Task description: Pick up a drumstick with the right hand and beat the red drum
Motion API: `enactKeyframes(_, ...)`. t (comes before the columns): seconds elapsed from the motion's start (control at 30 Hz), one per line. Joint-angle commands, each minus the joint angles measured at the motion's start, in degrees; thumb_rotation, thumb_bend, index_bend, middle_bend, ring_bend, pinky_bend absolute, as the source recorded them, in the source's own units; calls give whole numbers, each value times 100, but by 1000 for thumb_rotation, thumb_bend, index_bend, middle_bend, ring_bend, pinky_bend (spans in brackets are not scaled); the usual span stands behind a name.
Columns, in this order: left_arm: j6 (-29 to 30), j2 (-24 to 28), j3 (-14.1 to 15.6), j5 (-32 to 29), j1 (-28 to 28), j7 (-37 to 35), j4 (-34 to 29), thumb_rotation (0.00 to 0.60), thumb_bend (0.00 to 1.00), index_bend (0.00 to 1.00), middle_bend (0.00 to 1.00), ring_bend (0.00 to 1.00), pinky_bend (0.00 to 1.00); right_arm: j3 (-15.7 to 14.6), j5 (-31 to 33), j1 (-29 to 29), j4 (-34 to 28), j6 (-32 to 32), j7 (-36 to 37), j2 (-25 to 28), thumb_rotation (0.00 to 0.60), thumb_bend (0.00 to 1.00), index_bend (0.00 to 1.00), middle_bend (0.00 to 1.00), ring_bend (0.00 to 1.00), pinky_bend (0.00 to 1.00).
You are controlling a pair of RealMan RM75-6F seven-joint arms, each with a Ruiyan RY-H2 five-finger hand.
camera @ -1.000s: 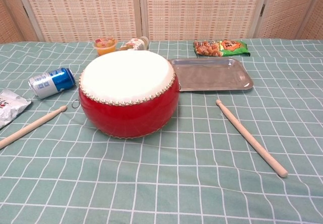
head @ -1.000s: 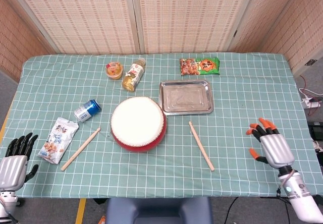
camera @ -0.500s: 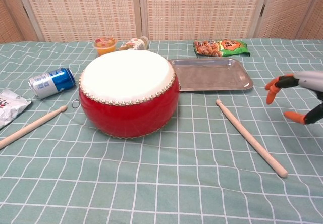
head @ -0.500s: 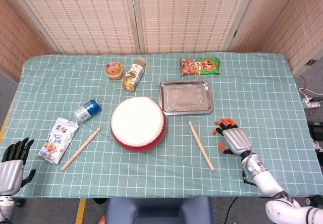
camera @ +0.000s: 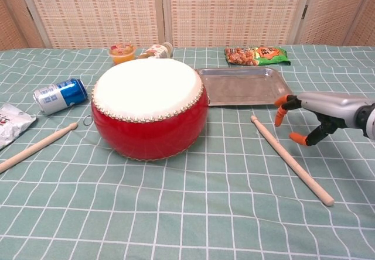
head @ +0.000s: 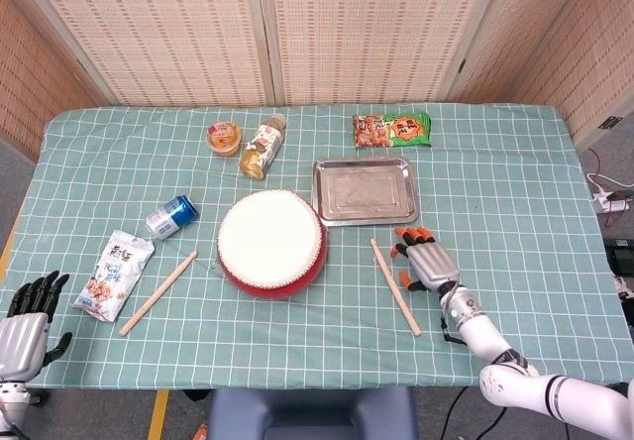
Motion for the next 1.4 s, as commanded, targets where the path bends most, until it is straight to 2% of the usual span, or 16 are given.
enactKeyframes(0.03,-14,-8,-1,-16,4,-6,15,600,267,0,0,0,17,-34,37,99,127,-85,-19,-102,579,504,327,37,0,0)
enactKeyframes(0.37,-71,-26,-17,-85,13,-45,70,600,266,0,0,0,17,-139,-60,313,252,-139,-74,-313,579,504,327,37,0,0)
enactKeyframes(0.7,-80,-31,-2,-86,42,-102,113,600,267,0,0,0,17,-306,-563,401,-154,66,-24,-356,578,506,327,37,0,0)
enactKeyframes(0.77,-79,-30,2,-81,47,-117,118,600,266,0,0,0,17,-347,-772,327,-236,286,49,-327,578,452,326,37,0,0)
enactKeyframes(0.9,-73,-31,2,-75,57,-145,129,600,266,0,0,0,17,-534,-1213,89,-302,830,64,-206,583,217,304,37,0,0)
enactKeyframes(0.97,-77,-35,9,-63,58,-161,134,600,267,0,0,0,17,-592,-1243,-7,-260,983,-15,-183,590,178,275,37,0,0)
enactKeyframes(1.13,-115,-40,38,-46,59,-178,134,600,266,0,0,0,17,-633,-1047,-176,-31,1065,-36,-231,599,157,218,37,0,0)
enactKeyframes(1.4,-120,-25,42,-60,80,-206,150,600,266,0,0,0,17,-602,-926,-240,385,1016,46,-393,599,157,215,37,0,0)
